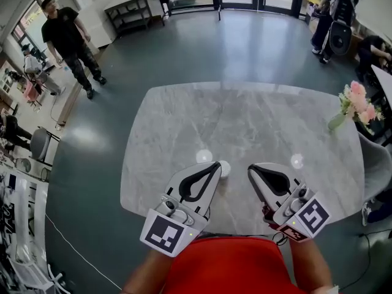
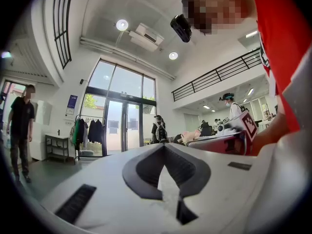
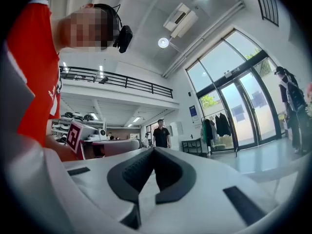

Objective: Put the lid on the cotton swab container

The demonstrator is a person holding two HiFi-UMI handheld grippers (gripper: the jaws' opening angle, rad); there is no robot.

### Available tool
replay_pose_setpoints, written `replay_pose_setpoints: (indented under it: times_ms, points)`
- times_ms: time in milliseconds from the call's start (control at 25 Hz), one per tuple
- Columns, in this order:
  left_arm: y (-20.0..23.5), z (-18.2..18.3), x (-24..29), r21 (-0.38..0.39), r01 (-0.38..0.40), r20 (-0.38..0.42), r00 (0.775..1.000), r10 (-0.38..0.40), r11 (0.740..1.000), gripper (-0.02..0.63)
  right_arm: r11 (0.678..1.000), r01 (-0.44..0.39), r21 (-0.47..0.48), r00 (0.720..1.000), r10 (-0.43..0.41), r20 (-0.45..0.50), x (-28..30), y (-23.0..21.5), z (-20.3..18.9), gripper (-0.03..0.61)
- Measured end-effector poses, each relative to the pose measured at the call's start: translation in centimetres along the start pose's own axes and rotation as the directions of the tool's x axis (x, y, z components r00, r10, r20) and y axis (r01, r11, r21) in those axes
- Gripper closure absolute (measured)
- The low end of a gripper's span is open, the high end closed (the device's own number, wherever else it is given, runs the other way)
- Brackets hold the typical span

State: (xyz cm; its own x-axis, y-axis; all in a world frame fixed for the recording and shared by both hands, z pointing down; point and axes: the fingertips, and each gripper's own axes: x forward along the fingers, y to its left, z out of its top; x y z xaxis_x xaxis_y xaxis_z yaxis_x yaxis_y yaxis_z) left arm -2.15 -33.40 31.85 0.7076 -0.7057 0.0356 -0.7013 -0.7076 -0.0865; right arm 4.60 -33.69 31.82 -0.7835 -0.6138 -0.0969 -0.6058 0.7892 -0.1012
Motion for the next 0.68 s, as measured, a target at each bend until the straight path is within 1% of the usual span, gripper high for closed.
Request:
replay_pose_setpoints:
  times_ms: [280,680]
  points:
    - [0.09,-0.38,-0.01,-0.012,-0.021,-0.005,1.0,0.021,1.0,0.592,1.0,-0.019,0.003,1.0,0.019,-0.003,0.11,-0.17,-0.16,0.563]
    - [-0.25,-0.28,-0.08,-0.015,-0.021,-0.009,1.0,0.021,1.0,0.592,0.999,-0.033,0.005,0.999,0.033,-0.006,0.34,0.13,0.07,0.561]
